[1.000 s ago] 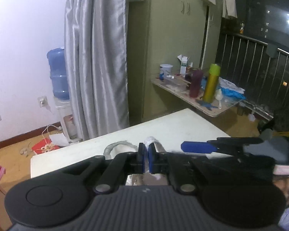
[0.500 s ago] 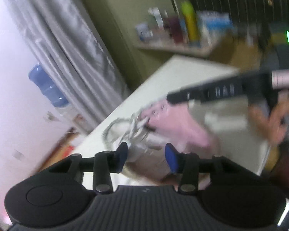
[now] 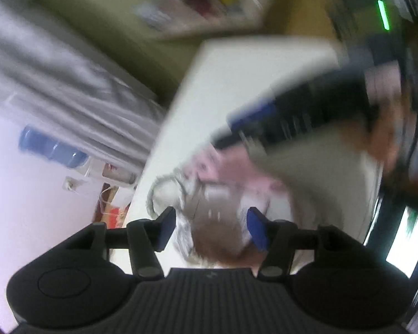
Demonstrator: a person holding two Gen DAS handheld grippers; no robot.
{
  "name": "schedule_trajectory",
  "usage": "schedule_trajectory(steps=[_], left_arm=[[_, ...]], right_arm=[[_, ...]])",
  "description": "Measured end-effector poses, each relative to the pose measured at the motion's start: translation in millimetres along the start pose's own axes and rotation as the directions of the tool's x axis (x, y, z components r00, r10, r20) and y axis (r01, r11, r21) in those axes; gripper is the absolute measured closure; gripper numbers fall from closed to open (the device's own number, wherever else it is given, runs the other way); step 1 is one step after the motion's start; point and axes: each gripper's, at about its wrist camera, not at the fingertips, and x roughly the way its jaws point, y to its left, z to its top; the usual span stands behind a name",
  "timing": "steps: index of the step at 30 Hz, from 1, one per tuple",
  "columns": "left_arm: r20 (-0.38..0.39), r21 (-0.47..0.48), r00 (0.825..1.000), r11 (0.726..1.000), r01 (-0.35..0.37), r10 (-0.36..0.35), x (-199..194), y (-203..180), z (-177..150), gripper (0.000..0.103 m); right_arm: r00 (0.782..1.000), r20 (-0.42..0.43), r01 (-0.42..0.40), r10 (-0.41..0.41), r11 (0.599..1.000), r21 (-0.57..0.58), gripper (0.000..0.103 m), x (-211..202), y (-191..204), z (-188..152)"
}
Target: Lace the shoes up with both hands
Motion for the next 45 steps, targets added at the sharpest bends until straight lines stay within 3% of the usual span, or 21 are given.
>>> schedule_trajectory(steps=[2,6,7,8,9,11,14,19,21,26,34,36,39,41,45], left_arm=[[-0.059,0.01,0.998,1.0,0.001,0.0,19.0,6.5,12.1,0.054],[-0.183,0.063,0.976,0.989,0.134,-0.12,46.2,15.2,24.5,0.059],[-0.194,0.059,0.973,0.988,0.14,-0.126,48.9,17.0,26.3,0.063],[-0.191,0.042,0.975,0.991,0.125,-0.114,48.9,19.0,27.4,0.078],[-0.178,0.012,0.977,0.993,0.118,-0.114,48.0,22.7,27.3,0.102],[-0.182,-0.035,0.967,0.984,0.173,-0.176,48.2,26.5,21.5,0.101],[-0.199,0.007,0.968,0.988,0.157,-0.153,50.6,10.9,8.3,0.101],[-0.023,-0.084,0.996,0.993,0.082,-0.084,30.5,8.9,-15.3,0.101],[0.064,-0.138,0.997,0.989,0.051,-0.042,16.9,11.4,-24.4,0.101],[0.222,-0.272,0.974,0.962,0.016,0.046,-12.8,20.8,-40.3,0.101],[0.324,-0.292,0.946,0.953,0.078,0.022,-7.8,15.0,-37.0,0.101],[0.361,-0.303,0.932,0.948,0.097,0.02,0.5,10.9,-40.9,0.101],[0.448,-0.358,0.894,0.92,0.16,0.018,11.5,13.1,-51.9,0.101],[0.498,-0.418,0.867,0.88,0.227,0.013,21.5,18.6,-62.6,0.101],[0.565,-0.481,0.823,0.784,0.392,-0.065,43.9,28.1,-82.6,0.101]], right_arm=[[1.0,-0.006,-0.009,0.009,1.0,0.011,0.065,0.3,-1.9,1.4],[1.0,-0.004,-0.021,0.021,1.0,0.022,0.065,1.8,-5.5,1.4],[1.0,-0.005,-0.024,0.024,0.999,0.031,0.065,2.0,-6.7,1.3],[1.0,-0.005,-0.027,0.027,0.999,0.04,0.065,2.1,-7.9,1.4],[1.0,-0.006,-0.029,0.03,0.999,0.045,0.064,2.7,-8.8,1.7],[0.999,-0.005,-0.034,0.035,0.998,0.049,0.064,2.9,-10.2,1.9],[0.999,-0.004,-0.036,0.036,0.998,0.056,0.064,1.6,-12.6,1.5],[1.0,0.007,-0.031,0.03,0.997,0.064,0.064,1.9,-14.3,-1.2],[1.0,0.01,-0.023,0.023,0.998,0.058,0.064,2.9,-13.5,-1.6],[1.0,0.013,-0.016,0.015,0.998,0.058,0.064,3.6,-13.8,-2.1],[1.0,0.016,-0.009,0.008,0.998,0.069,0.064,3.7,-15.4,-3.3],[1.0,0.021,-0.008,0.006,0.997,0.073,0.064,3.4,-16.6,-4.6],[1.0,0.029,-0.011,0.009,0.997,0.082,0.063,3.7,-20.3,-6.8],[0.999,0.032,-0.015,0.012,0.996,0.092,0.062,4.6,-22.7,-8.0],[0.999,0.046,-0.024,0.019,0.993,0.116,0.061,4.8,-27.9,-11.7]])
